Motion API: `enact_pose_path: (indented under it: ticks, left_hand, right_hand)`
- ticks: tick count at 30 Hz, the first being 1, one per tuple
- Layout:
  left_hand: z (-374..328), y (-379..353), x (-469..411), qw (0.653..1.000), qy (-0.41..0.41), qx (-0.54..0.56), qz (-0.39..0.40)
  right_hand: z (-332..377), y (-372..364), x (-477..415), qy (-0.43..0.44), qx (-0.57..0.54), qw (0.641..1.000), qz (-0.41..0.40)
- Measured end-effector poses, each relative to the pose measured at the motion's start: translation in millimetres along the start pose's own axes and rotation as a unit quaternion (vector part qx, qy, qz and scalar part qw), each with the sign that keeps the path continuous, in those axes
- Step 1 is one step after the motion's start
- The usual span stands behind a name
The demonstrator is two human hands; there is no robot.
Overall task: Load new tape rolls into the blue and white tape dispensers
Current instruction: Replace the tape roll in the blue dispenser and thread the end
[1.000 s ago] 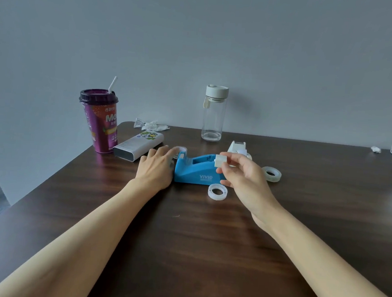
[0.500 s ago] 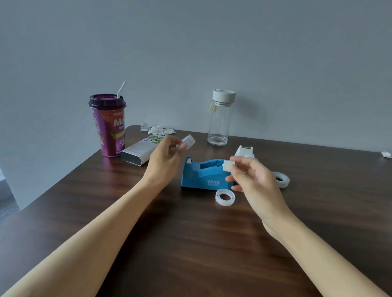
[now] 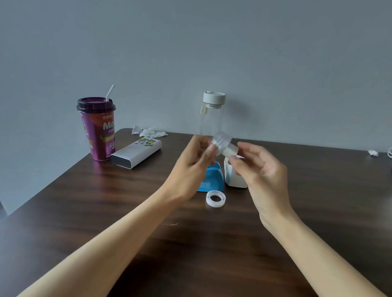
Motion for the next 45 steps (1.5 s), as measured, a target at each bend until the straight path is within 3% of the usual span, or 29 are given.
enact_pose_path:
  ticks: [9,15,21,26,32,38,45]
  left_hand:
    - [4,-9,6,0.999,0.004,-0.011,0.048]
    - [7,-11,7,0.998,0.026,0.002,0.064]
    - [10,-13,6,0.996,0.036,0.009,0.084]
    - [12,-11,2,0.997,0.031,-0.019,0.060]
    - [16,-6,1,0.997,0.073,-0.023,0.026]
    - [18,-7,1,0.991,0.106,-0.018,0.074]
    - [22,-3,1,0.984,0.144,0.040,0.100]
  right_hand:
    - [-6,4,-2,0.011,0.091,0.996,0.000]
    - [-10,7,-4,-0.005,0.093,0.996,-0.001]
    - [-18,5,-6,-0.049,0.076,0.995,0.050]
    - [-21,15,-10,-0.051,0.089,0.995,0.017]
    - [-17,15,-10,-0.001,0.177,0.984,0.014]
    - [-12,7,-5,0.059,0.280,0.956,0.057]
    - [-9,4,-3,0.072,0.298,0.949,0.070]
Point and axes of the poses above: each hand's wrist, its own x-axis away from the middle knuckle, its own y-axis out of the back of the hand, z = x × y, the point moved 6 cm from there along -x, towards the middle knuckle, and after that the axes turned 14 degrees about -x, right-handed, at the moved point
